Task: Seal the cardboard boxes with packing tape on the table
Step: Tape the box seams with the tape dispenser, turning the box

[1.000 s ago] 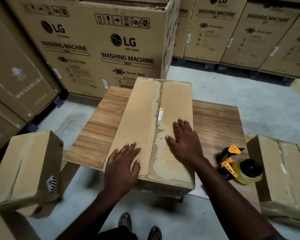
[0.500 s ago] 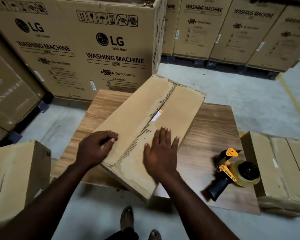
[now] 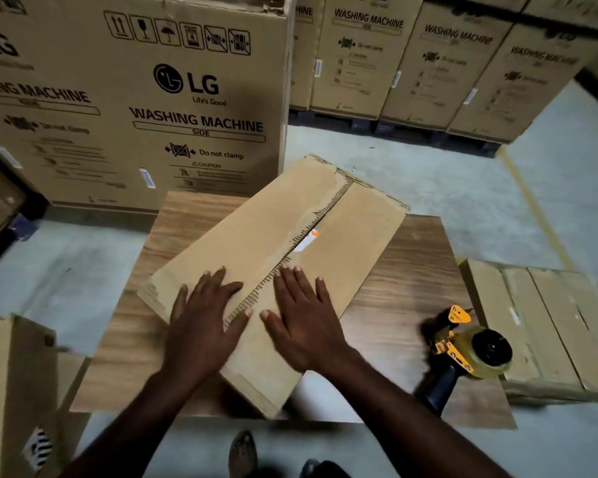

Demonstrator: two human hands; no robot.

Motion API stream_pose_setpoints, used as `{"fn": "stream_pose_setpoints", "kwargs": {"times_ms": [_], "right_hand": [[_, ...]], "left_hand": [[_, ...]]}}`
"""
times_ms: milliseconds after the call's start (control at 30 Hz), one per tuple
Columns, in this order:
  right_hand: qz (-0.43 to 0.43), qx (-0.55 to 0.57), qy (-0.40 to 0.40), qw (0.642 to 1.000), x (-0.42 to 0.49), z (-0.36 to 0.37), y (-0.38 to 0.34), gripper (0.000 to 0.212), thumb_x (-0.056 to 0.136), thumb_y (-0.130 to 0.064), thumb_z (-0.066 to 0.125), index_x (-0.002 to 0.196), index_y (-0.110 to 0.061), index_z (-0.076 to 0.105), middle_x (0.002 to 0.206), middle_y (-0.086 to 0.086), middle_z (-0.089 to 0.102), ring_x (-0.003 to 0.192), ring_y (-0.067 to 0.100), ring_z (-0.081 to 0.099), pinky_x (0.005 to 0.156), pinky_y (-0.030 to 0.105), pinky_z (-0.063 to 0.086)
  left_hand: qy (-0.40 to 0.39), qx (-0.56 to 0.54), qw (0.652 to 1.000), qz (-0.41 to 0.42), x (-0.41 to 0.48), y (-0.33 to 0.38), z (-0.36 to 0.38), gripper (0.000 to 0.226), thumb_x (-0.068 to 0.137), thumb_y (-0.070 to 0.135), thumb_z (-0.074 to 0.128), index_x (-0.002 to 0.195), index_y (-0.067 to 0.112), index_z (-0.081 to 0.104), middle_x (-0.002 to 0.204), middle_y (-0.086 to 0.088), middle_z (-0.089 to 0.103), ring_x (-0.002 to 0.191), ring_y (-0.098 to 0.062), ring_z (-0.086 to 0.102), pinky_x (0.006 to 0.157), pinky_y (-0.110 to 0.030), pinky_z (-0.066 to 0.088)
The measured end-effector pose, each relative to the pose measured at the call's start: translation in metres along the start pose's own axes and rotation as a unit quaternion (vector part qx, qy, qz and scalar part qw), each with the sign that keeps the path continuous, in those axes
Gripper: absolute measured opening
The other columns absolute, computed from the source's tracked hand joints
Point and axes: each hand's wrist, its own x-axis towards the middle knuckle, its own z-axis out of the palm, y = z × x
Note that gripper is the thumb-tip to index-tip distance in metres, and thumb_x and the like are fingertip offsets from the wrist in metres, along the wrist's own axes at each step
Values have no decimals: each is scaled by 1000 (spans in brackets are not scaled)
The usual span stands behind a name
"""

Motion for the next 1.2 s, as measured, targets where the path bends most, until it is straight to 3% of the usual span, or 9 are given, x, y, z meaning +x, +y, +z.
{"fn": "stream_pose_setpoints", "kwargs": {"times_ms": [167, 333, 433, 533, 600, 867, 1000, 1067, 1200], "right_hand": [[147, -54, -12, 988, 80, -36, 88, 77, 103, -58, 20, 162, -10, 6, 170, 7, -2, 157, 23, -4, 125, 53, -3], [218, -55, -5, 974, 139, -75, 172, 76, 104, -54, 19, 161, -7, 0, 169, 10, -11, 156, 28, -9, 122, 60, -4], [226, -67, 5, 972, 152, -88, 198, 84, 101, -63, 22, 161, -6, 4, 169, 14, 1, 156, 31, 1, 122, 60, 0], [227, -73, 33, 971, 158, -91, 206, 86, 96, -68, 27, 152, -3, 26, 156, 23, 34, 144, 39, 31, 117, 59, 21], [227, -74, 49, 970, 155, -91, 205, 80, 95, -68, 30, 142, -3, 37, 144, 24, 45, 134, 40, 40, 109, 56, 30], [327, -35, 108, 938, 90, -83, 207, 77, 93, -64, 38, 139, -1, 41, 141, 24, 47, 133, 41, 40, 108, 58, 28], [395, -23, 145, 907, 41, -79, 202, 78, 92, -61, 46, 139, 1, 39, 139, 24, 48, 129, 41, 42, 104, 56, 32], [416, -16, 144, 898, 19, -76, 197, 82, 93, -60, 47, 145, 3, 34, 142, 25, 46, 131, 41, 40, 104, 55, 32], [447, -5, 148, 882, -11, -70, 180, 87, 93, -61, 48, 149, 3, 29, 145, 25, 43, 133, 40, 38, 104, 52, 31]], "left_hand": [[-22, 1, 998, -66, -18, 17, 14, 64, 89, 61, 33, 144, 31, 46, 164, 4, 28, 153, -20, 19, 114, -74, -1], [-27, -18, 993, -114, -38, 38, 24, 61, 92, 58, 27, 149, 36, 32, 167, 10, 13, 154, -18, 7, 108, -79, 17], [-10, -47, 989, -142, -37, 42, 20, 60, 92, 57, 26, 148, 37, 36, 166, 16, 14, 154, -13, 7, 110, -72, 24], [11, -52, 985, -166, -35, 47, 15, 61, 90, 58, 28, 145, 38, 45, 164, 22, 18, 153, -9, 9, 111, -67, 26], [17, -57, 983, -172, -33, 45, 14, 60, 89, 59, 29, 142, 39, 47, 162, 22, 22, 153, -10, 12, 111, -63, 24], [-25, -56, 994, -89, 29, -9, -11, 54, 89, 62, 38, 132, 36, 59, 147, 24, 41, 145, -16, 33, 112, -43, 30], [-78, -81, 993, -25, 83, -16, -25, 26, 96, 39, 63, 121, 43, 60, 133, 39, 40, 132, 3, 36, 108, -31, 31], [-113, -92, 989, -2, 106, -12, -35, 34, 94, 26, 70, 116, 48, 56, 127, 43, 37, 126, 11, 34, 106, -22, 29], [-182, -119, 976, 3, 143, -12, -47, 43, 88, 18, 76, 125, 34, 60, 121, 40, 42, 120, 5, 42, 94, -7, 29]]}}
